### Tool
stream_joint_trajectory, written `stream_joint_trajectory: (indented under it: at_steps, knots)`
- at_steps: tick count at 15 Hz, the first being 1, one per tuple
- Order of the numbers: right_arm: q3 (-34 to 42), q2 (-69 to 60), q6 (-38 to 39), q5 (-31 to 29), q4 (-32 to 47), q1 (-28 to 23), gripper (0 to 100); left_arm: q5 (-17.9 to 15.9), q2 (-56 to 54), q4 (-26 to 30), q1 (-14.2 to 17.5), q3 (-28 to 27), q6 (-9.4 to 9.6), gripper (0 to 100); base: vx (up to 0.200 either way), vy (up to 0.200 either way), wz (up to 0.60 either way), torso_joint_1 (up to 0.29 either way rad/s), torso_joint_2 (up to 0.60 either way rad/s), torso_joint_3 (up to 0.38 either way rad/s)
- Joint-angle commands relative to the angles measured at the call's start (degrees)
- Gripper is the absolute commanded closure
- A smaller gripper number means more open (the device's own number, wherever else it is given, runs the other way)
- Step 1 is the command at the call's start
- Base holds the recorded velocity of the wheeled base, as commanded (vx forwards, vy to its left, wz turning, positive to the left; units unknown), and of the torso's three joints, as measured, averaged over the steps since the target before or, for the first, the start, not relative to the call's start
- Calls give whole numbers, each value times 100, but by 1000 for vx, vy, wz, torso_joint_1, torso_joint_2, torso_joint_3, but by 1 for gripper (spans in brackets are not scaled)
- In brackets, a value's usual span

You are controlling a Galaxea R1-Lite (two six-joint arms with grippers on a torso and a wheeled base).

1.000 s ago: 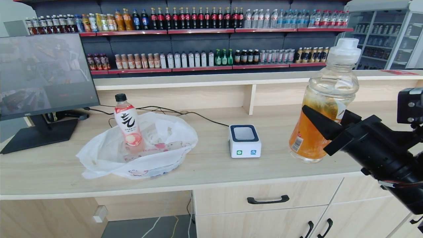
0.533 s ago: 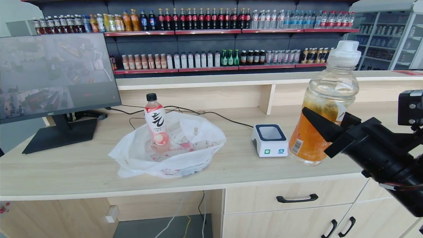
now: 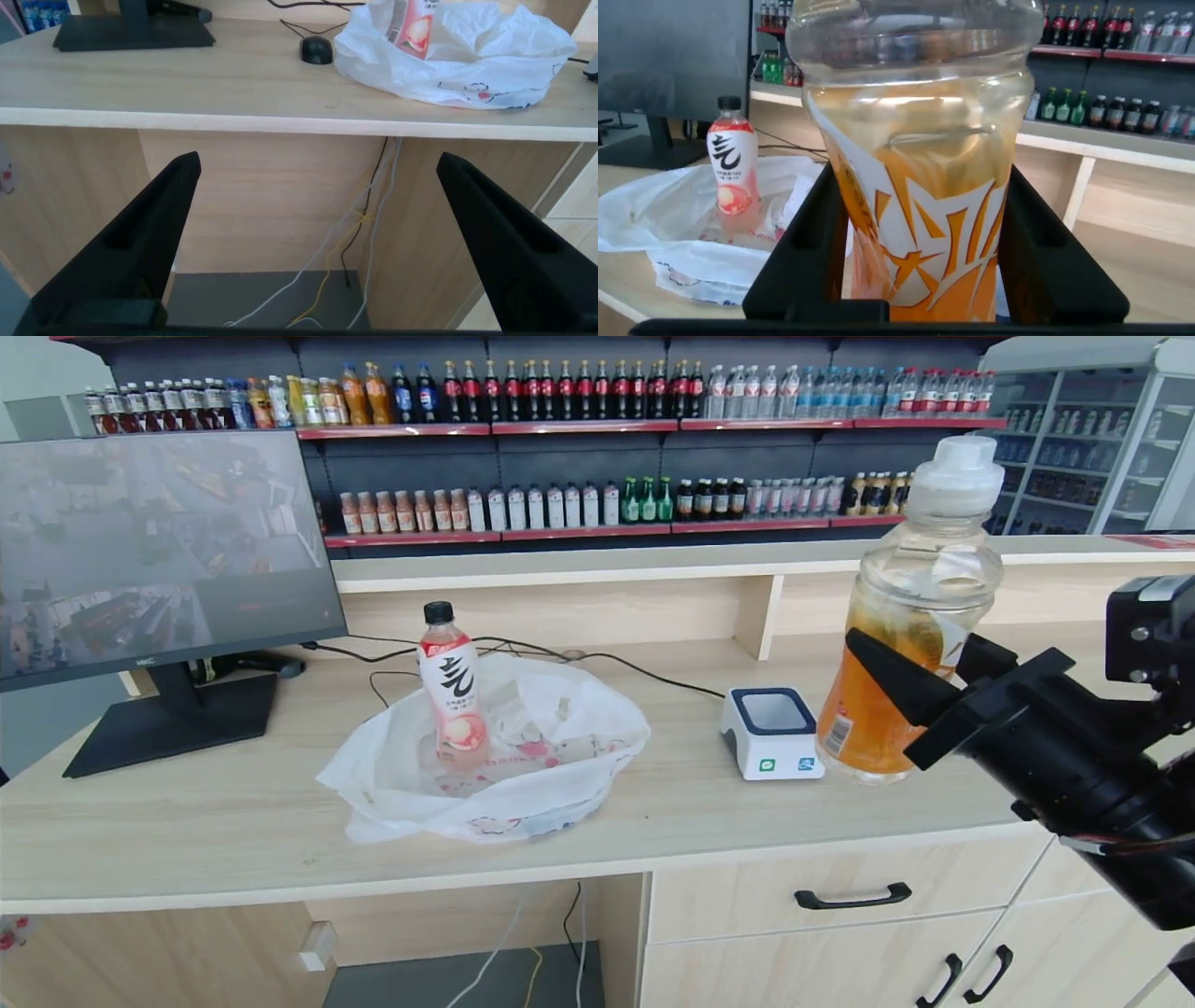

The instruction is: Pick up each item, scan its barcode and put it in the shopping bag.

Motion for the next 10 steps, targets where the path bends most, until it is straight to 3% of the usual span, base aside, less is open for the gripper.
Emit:
stream_joint_trajectory:
  at_steps: [1,6,10]
  knots:
    - [-235,283,-229,91,12,128,100,4,-2,11,0,0,10,0,0,0,0,0,0,0]
    - [-1184,1065,-1284,328,12,322,100,4,-2,11,0,0,10,0,0,0,0,0,0,0]
    - [-1439,1645,-1926,443,12,163,100,4,-2,11,0,0,10,0,0,0,0,0,0,0]
